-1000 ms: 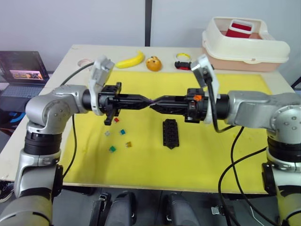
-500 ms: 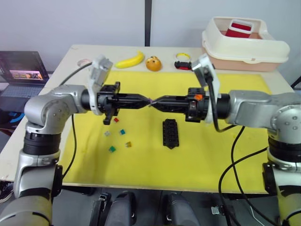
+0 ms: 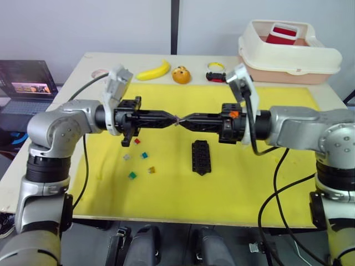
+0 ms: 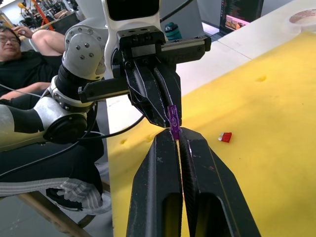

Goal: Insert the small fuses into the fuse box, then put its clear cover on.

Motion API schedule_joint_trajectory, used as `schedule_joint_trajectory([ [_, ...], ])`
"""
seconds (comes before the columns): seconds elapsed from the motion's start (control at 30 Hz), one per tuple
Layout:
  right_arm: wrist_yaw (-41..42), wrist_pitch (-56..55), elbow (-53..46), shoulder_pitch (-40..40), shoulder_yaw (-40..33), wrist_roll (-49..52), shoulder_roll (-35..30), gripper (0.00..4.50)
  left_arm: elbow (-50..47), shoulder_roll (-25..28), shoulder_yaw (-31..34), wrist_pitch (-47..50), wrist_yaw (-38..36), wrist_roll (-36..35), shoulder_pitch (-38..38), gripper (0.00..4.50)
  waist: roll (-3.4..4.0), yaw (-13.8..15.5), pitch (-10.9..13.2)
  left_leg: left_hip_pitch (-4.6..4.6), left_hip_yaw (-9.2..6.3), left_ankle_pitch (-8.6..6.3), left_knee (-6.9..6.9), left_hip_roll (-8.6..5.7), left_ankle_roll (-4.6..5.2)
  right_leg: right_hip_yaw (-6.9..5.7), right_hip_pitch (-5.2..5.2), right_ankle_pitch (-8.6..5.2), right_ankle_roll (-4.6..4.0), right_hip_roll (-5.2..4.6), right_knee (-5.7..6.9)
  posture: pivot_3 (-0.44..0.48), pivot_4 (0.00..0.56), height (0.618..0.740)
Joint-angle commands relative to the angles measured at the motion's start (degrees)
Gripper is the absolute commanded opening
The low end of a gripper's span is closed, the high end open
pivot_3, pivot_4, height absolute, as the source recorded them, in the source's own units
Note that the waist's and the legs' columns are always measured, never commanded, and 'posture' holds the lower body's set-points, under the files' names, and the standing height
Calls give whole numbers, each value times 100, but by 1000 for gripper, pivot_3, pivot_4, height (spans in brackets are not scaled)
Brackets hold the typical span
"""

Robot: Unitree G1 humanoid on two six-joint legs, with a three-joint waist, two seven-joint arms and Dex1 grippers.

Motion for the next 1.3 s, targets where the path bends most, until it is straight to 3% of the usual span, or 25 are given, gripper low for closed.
schedule_joint_trajectory([
  [0.03,194,-31,-141,-252,-72,-30,-45,0,-182,210,-83,-33,-75,120,-102,1422,0,-1,0,0,0,0,0,0,0,0,0,0,0,0,0,0,150,740],
  [0.23,1192,52,-340,-419,189,-1066,-753,0,-436,965,-563,-1004,-738,996,308,4345,1,-2,1,-1,4,0,-3,1,0,2,-8,-1,-2,3,0,0,150,740],
  [0.27,1578,-108,-480,-365,392,-1543,-1055,0,-438,1038,-668,-1308,-807,1231,381,4431,2,1,1,-1,5,0,-3,1,0,2,-9,-1,-2,3,0,0,150,740],
  [0.43,3057,-1010,-801,-107,1104,-3172,-1878,0,-567,988,-993,-2264,-794,1947,667,4431,2,15,1,-3,11,0,-1,-1,0,6,-7,-3,-7,0,-10,0,150,740],
  [0.6,3804,-1592,-797,72,1455,-4139,-2010,0,-811,786,-1159,-2520,-540,2251,1060,4431,2,1,1,-4,16,-1,-1,2,0,12,-12,-1,-3,3,-7,0,150,740],
  [0.83,4152,-2115,-795,584,1827,-5177,-1851,0,-637,353,-1535,-2812,-96,2807,1379,4431,1,24,1,-4,16,-1,5,5,0,12,-14,-1,-3,6,2,0,150,740],
  [1.3,4524,-2196,-864,933,1902,-5851,-1688,0,-775,-193,-1945,-3035,448,3435,1567,4431,1,15,1,-2,16,0,7,4,0,12,-13,0,-2,6,6,0,150,740],
])
